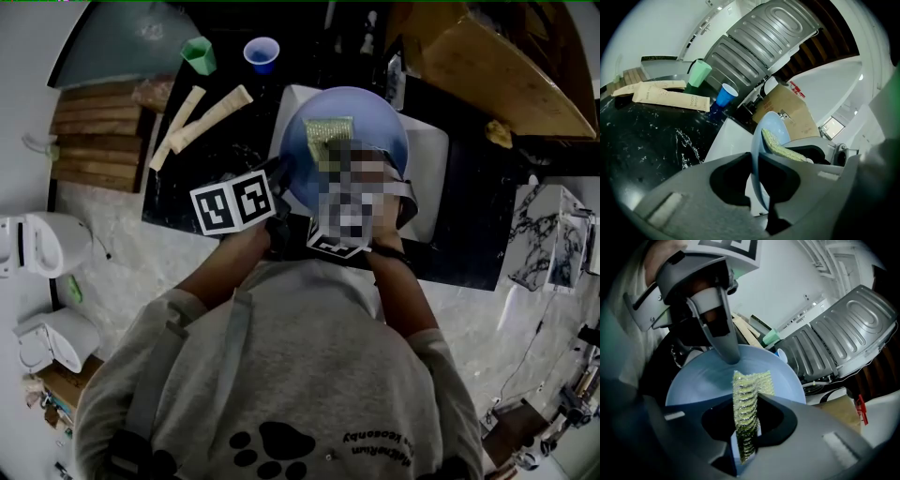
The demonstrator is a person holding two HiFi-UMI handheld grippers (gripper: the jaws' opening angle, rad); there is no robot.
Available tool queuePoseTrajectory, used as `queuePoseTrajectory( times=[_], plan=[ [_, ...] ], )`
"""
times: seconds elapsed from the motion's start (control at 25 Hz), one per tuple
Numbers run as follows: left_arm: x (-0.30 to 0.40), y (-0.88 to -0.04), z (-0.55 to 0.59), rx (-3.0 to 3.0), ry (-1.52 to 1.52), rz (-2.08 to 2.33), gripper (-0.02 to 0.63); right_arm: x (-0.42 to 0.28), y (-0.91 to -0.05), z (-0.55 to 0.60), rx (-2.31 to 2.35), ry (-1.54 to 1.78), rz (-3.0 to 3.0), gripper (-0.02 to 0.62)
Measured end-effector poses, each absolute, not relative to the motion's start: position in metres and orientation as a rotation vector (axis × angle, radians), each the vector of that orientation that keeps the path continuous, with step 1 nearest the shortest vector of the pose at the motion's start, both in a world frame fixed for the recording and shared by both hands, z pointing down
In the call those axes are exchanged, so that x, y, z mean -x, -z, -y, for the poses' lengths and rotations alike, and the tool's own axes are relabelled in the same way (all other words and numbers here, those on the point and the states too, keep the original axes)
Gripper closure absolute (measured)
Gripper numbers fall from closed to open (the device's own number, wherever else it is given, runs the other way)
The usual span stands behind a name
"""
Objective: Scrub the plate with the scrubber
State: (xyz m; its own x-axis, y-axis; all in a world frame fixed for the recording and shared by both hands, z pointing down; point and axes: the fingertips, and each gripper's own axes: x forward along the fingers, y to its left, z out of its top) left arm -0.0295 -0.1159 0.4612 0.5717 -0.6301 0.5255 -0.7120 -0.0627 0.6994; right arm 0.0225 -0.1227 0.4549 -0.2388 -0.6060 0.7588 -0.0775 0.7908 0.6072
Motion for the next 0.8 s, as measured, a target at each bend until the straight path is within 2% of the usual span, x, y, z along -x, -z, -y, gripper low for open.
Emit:
queuePoseTrajectory(
  times=[0.8],
  plan=[
    [0.035,-0.444,0.14,-1.776,0.008,1.15,0.574,-0.013,-0.475,0.052,-0.217,0.153,1.855,0.528]
  ],
)
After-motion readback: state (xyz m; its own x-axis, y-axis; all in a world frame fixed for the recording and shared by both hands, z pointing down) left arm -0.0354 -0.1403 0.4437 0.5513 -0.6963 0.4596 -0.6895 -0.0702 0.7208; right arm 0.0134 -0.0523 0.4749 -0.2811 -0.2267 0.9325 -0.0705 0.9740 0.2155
